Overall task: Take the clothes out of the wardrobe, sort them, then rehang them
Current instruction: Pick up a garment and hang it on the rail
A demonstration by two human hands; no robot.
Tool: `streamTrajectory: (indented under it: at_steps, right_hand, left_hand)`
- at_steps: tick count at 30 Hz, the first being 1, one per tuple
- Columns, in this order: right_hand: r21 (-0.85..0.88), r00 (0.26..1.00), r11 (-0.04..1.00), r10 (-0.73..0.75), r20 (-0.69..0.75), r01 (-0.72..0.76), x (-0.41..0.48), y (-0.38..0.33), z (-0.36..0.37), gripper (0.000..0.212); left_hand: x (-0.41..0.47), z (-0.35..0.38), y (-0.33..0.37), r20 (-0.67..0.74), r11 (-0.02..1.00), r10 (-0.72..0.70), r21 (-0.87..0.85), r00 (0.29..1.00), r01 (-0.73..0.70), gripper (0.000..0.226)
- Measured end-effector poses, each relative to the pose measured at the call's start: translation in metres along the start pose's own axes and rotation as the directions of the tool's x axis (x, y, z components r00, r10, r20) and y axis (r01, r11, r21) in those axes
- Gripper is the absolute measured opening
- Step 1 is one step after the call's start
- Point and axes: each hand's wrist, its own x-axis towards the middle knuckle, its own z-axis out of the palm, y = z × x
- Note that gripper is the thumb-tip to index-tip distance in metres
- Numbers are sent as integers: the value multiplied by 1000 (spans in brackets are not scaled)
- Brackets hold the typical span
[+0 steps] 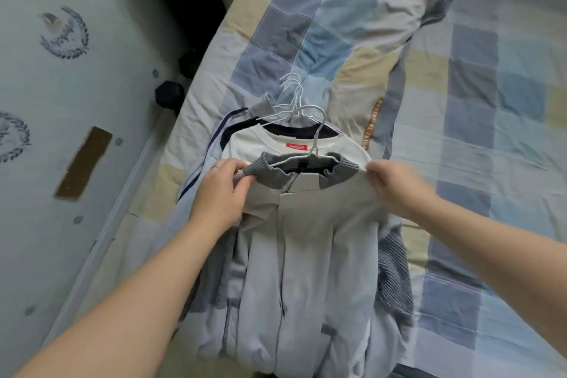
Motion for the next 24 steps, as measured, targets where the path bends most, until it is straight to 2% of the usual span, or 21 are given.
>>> streamTrajectory:
  at_steps: [6,12,19,24]
  right_hand:
    - [-18,985,985,-169,41,170,-90,-28,-72,21]
    - [-68,925,926,-365,103,372,-179,-66,-118,21]
    - [-82,817,814,-569,91,576,-254,-127,-127,17]
    - [-109,745,737,-661,97,668,-318,-170,-111,14]
  left_hand:
    - [-102,-61,51,-109,993,-116,-48,987,112,15]
    - [-222,-119,87,-234,982,-186,-70,954,174,11]
    - [-353,-173,93,-366,951,-309,-118,878,286,12]
    - [-462,-192,83,-442,922,-387,-165,809,351,13]
